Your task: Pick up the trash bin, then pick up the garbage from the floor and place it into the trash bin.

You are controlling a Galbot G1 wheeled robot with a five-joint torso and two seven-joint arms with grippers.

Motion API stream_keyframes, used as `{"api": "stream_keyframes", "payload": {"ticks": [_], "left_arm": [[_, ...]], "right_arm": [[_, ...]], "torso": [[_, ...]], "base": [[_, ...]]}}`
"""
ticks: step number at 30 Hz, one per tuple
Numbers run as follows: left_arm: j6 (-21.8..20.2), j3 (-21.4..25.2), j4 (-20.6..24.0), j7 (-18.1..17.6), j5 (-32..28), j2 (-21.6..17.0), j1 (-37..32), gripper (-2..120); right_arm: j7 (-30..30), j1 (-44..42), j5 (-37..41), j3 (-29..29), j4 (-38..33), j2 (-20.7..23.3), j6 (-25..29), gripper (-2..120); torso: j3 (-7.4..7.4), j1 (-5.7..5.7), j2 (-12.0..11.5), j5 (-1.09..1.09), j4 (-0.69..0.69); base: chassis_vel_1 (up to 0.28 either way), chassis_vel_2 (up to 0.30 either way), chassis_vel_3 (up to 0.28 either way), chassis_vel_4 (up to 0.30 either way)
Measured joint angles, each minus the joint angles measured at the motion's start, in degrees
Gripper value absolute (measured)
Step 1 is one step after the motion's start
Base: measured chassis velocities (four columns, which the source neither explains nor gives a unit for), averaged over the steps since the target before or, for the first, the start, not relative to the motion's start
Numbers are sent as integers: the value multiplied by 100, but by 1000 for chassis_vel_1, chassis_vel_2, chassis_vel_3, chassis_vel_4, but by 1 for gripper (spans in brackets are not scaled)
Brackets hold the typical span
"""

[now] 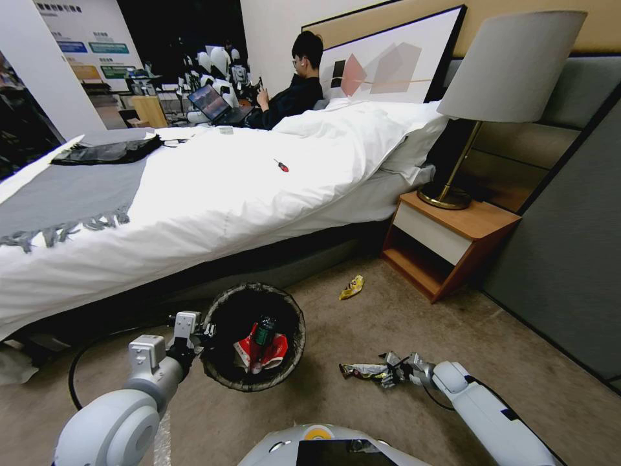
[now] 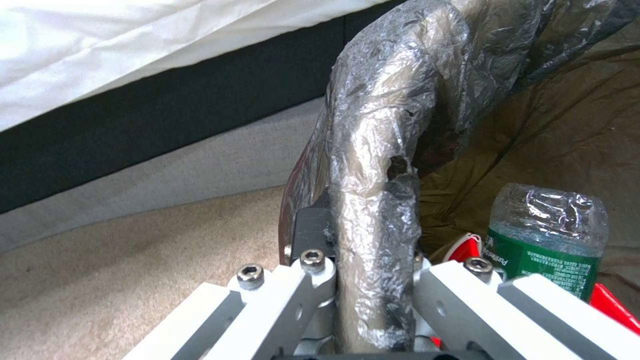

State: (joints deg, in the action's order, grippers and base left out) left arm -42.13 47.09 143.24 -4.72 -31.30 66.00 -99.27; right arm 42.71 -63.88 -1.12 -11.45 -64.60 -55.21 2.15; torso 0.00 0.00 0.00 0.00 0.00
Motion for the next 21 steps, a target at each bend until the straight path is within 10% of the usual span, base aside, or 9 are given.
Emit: {"api": "stream_keyframes", "payload": {"ticks": [21], "left_arm": [[0, -23, 0, 5, -59, -86, 174, 2]], "right_arm": [[-148, -98, -6, -59, -218, 32, 4, 3]], "torso": [[0, 0, 0, 0, 0]], "base": [[0, 0, 0, 0]]}}
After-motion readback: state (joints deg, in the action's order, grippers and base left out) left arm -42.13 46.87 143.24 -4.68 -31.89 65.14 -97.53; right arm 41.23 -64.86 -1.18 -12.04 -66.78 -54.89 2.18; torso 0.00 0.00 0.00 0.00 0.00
